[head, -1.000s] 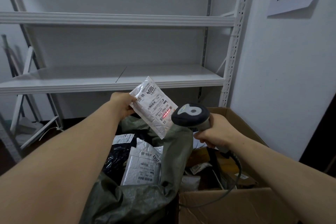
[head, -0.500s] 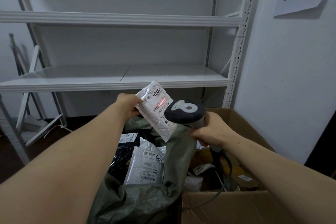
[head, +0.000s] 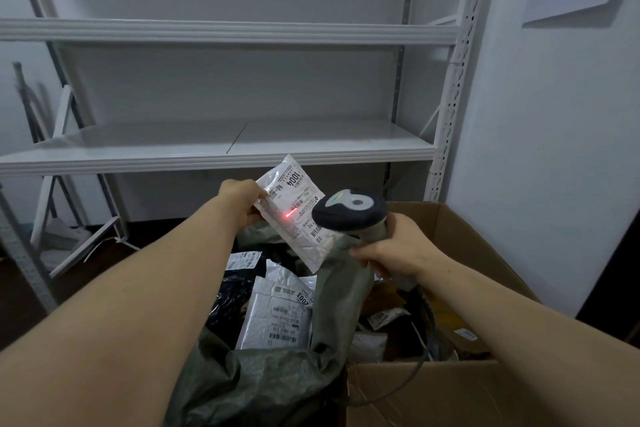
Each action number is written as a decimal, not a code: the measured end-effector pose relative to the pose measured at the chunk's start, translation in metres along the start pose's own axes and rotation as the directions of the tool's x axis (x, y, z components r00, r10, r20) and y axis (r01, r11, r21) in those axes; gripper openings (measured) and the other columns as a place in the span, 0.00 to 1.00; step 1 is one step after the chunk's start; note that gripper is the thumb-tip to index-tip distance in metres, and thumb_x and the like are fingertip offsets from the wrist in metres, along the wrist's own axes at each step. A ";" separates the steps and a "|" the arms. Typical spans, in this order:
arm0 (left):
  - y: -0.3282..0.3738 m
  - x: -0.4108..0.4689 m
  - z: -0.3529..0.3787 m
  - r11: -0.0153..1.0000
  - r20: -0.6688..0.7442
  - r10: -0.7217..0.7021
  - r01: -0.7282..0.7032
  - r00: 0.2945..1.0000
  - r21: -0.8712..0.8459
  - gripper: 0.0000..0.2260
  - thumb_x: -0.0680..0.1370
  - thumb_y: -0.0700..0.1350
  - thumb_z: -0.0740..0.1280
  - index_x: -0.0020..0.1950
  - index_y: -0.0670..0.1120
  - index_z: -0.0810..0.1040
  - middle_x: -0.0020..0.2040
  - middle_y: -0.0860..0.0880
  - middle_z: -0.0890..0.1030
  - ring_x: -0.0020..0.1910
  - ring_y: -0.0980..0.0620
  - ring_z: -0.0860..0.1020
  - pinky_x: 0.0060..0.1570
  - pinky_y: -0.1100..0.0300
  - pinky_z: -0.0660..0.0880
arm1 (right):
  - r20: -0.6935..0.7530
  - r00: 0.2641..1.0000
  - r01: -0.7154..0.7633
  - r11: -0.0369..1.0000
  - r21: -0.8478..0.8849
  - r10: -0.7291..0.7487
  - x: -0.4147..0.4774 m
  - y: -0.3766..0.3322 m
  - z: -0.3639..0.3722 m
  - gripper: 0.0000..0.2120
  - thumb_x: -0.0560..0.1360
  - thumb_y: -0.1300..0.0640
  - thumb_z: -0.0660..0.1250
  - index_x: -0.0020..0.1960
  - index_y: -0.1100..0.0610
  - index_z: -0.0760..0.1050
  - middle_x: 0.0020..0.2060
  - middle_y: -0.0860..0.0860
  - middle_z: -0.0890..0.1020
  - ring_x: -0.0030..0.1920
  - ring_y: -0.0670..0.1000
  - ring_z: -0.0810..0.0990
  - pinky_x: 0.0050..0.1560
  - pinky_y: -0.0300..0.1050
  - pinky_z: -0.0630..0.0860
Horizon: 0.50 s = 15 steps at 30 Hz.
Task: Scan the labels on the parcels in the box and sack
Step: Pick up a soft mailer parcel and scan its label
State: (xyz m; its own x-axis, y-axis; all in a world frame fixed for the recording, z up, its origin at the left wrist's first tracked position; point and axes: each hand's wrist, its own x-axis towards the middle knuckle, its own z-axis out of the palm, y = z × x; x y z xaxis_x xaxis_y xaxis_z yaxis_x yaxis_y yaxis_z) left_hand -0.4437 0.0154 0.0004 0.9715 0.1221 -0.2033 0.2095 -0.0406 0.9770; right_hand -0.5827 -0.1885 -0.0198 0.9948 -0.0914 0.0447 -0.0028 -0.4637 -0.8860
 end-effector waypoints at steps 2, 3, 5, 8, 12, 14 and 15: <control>-0.005 0.008 -0.004 1.000 -0.071 0.003 -0.002 0.997 0.014 0.07 0.77 0.31 0.62 0.54 0.37 0.69 0.42 0.39 0.76 0.37 0.44 0.77 0.35 0.51 0.77 | -0.055 0.997 -0.043 0.995 0.094 0.049 0.003 0.006 -0.003 0.07 0.69 0.66 0.73 0.44 0.63 0.75 0.27 0.54 0.79 0.22 0.49 0.72 0.24 0.41 0.72; -0.008 0.012 -0.004 1.000 -0.112 -0.005 0.007 0.994 0.016 0.07 0.78 0.32 0.60 0.56 0.37 0.70 0.46 0.39 0.77 0.40 0.44 0.77 0.40 0.51 0.78 | -0.091 0.993 -0.068 0.987 0.146 0.082 0.005 0.010 -0.006 0.06 0.69 0.66 0.72 0.43 0.64 0.75 0.26 0.54 0.79 0.21 0.49 0.72 0.24 0.41 0.72; -0.016 0.023 -0.004 0.970 -0.176 0.001 0.042 0.984 0.239 0.14 0.80 0.37 0.59 0.66 0.39 0.69 0.62 0.41 0.75 0.53 0.44 0.76 0.55 0.53 0.75 | -0.138 0.976 -0.129 0.956 0.262 0.169 0.010 0.021 -0.013 0.04 0.71 0.66 0.71 0.41 0.65 0.76 0.26 0.56 0.78 0.20 0.48 0.71 0.23 0.40 0.71; -0.044 0.045 0.004 0.623 -0.122 0.169 -0.010 0.978 0.782 0.20 0.81 0.45 0.58 0.73 0.45 0.64 0.72 0.47 0.66 0.68 0.45 0.68 0.64 0.56 0.68 | -0.170 0.924 -0.234 0.856 0.461 0.344 0.018 0.048 -0.026 0.06 0.72 0.66 0.70 0.38 0.65 0.75 0.28 0.58 0.78 0.20 0.49 0.71 0.23 0.40 0.70; -0.046 0.039 0.062 0.892 -0.161 0.080 0.001 0.984 0.451 0.15 0.79 0.39 0.60 0.64 0.33 0.72 0.65 0.35 0.72 0.65 0.38 0.71 0.65 0.50 0.69 | -0.197 0.830 -0.295 0.711 0.638 0.521 0.029 0.102 -0.046 0.04 0.72 0.66 0.70 0.42 0.67 0.76 0.27 0.58 0.78 0.23 0.50 0.72 0.26 0.43 0.72; -0.052 0.037 0.110 0.868 0.001 0.159 -0.141 0.987 0.475 0.13 0.79 0.36 0.61 0.62 0.33 0.74 0.62 0.36 0.76 0.62 0.39 0.73 0.59 0.54 0.70 | -0.168 0.775 -0.331 0.617 0.714 0.610 0.035 0.135 -0.057 0.04 0.72 0.66 0.69 0.44 0.68 0.76 0.26 0.58 0.78 0.23 0.51 0.72 0.25 0.42 0.72; -0.057 0.037 0.135 0.856 0.065 0.187 -0.195 0.980 0.479 0.13 0.79 0.36 0.62 0.61 0.34 0.76 0.60 0.37 0.77 0.60 0.40 0.75 0.57 0.55 0.72 | -0.140 0.748 -0.349 0.564 0.748 0.649 0.038 0.151 -0.061 0.04 0.72 0.66 0.69 0.44 0.67 0.76 0.26 0.57 0.78 0.23 0.51 0.72 0.24 0.42 0.72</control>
State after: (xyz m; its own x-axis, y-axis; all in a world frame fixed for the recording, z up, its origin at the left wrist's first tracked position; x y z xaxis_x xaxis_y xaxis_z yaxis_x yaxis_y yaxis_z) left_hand -0.4049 -0.1121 -0.0711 0.9986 0.0479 -0.0203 0.0428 -0.5340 0.8444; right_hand -0.5520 -0.3159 -0.1234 0.7278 -0.4930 -0.4768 -0.2731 0.4294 -0.8608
